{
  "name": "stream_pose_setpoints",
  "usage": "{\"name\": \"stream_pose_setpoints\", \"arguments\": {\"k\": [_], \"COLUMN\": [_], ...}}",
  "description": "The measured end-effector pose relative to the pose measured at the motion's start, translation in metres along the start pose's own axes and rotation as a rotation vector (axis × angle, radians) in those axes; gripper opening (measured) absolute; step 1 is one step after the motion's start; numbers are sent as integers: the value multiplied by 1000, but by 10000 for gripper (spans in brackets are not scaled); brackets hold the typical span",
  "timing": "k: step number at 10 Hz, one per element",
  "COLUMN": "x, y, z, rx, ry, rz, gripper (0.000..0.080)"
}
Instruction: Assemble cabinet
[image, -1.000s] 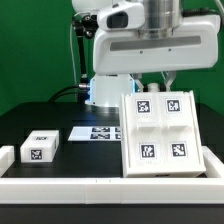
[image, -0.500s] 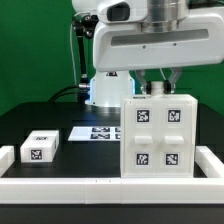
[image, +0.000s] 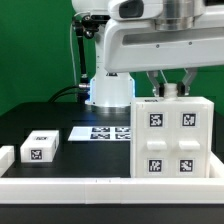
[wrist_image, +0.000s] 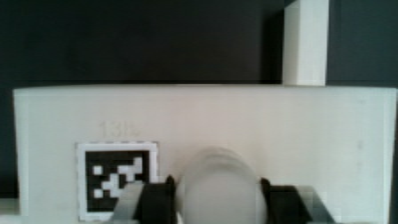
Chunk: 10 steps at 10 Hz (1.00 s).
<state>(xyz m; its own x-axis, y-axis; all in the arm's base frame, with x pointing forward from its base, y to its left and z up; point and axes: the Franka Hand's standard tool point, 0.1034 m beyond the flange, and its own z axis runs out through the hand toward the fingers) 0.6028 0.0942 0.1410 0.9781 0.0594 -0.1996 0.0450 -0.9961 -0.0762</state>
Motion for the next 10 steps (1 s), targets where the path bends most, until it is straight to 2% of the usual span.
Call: {"name": "stream_pose_setpoints", "arguments": {"k": [2, 6, 7, 8, 9, 10], "x": [4, 4, 4, 4, 4, 4], "y": [-7, -5, -5, -5, -5, -5], "z": [-1, -1, 0, 0, 0, 0], "rx": [-6, -7, -7, -7, -7, -7], "ry": [8, 10, 9, 9, 9, 9], "rz": [-14, -20, -20, -20, -20, -20], "gripper": [216, 216, 310, 446, 446, 605]}}
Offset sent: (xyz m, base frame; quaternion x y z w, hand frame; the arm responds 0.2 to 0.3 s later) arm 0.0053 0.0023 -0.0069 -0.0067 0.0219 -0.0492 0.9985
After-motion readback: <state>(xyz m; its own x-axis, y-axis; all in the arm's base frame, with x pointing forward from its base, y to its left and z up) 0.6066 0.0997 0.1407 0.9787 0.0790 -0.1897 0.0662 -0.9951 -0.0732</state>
